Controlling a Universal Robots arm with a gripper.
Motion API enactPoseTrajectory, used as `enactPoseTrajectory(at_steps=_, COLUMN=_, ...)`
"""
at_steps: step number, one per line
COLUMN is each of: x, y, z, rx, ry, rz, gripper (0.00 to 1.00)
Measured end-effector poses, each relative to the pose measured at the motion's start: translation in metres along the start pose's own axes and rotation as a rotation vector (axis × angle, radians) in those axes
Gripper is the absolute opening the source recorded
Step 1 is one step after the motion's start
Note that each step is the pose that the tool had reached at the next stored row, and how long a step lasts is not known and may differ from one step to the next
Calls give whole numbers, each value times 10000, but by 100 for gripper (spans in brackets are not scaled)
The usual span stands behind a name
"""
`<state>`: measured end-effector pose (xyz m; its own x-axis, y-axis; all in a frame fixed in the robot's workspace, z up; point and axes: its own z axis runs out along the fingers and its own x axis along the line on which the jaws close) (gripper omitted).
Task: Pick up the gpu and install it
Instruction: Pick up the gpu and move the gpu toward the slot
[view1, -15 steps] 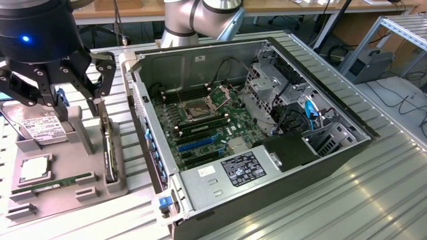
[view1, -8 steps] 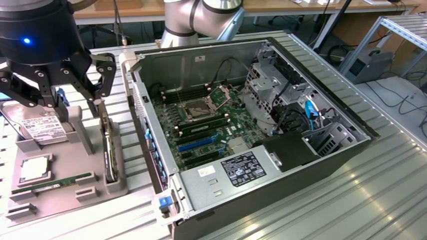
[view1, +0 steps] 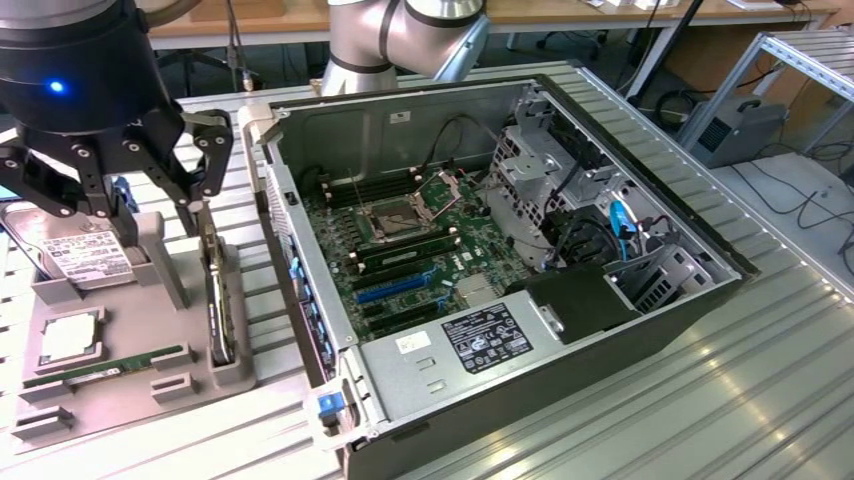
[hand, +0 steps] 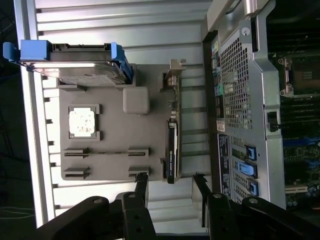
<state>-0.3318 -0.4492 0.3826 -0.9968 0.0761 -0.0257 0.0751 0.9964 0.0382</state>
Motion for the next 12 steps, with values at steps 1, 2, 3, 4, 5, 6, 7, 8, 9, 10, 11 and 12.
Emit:
enactPoseTrajectory(at_steps=1, x=0, y=0, z=7, rx=0, ry=0, rz=0, gripper=48)
enactPoseTrajectory(at_steps=2, x=0, y=0, z=12, rx=0, ry=1, rz=0, gripper=48)
enactPoseTrajectory(at_steps=3, x=0, y=-1, z=20, rx=0, ry=0, rz=0, gripper=48)
enactPoseTrajectory(at_steps=4, x=0, y=-1, z=25, rx=-1, ry=-1, rz=0, gripper=48)
enactPoseTrajectory(at_steps=5, x=1, y=-1, z=31, rx=0, ry=0, rz=0, gripper=48)
enactPoseTrajectory(at_steps=6, x=1, y=-1, z=35, rx=0, ry=0, rz=0, gripper=48)
enactPoseTrajectory(at_steps=7, x=1, y=-1, z=37, rx=0, ry=0, rz=0, gripper=48)
enactPoseTrajectory(at_steps=8, x=1, y=-2, z=40, rx=0, ry=0, rz=0, gripper=48)
enactPoseTrajectory(at_steps=9, x=1, y=-2, z=45, rx=0, ry=0, rz=-1, gripper=48)
enactPoseTrajectory(at_steps=10, x=1, y=-2, z=51, rx=0, ry=0, rz=0, gripper=48)
enactPoseTrajectory(at_steps=11, x=1, y=-2, z=53, rx=0, ry=0, rz=0, gripper=48)
enactPoseTrajectory(at_steps=12, x=1, y=-2, z=56, rx=0, ry=0, rz=0, gripper=48)
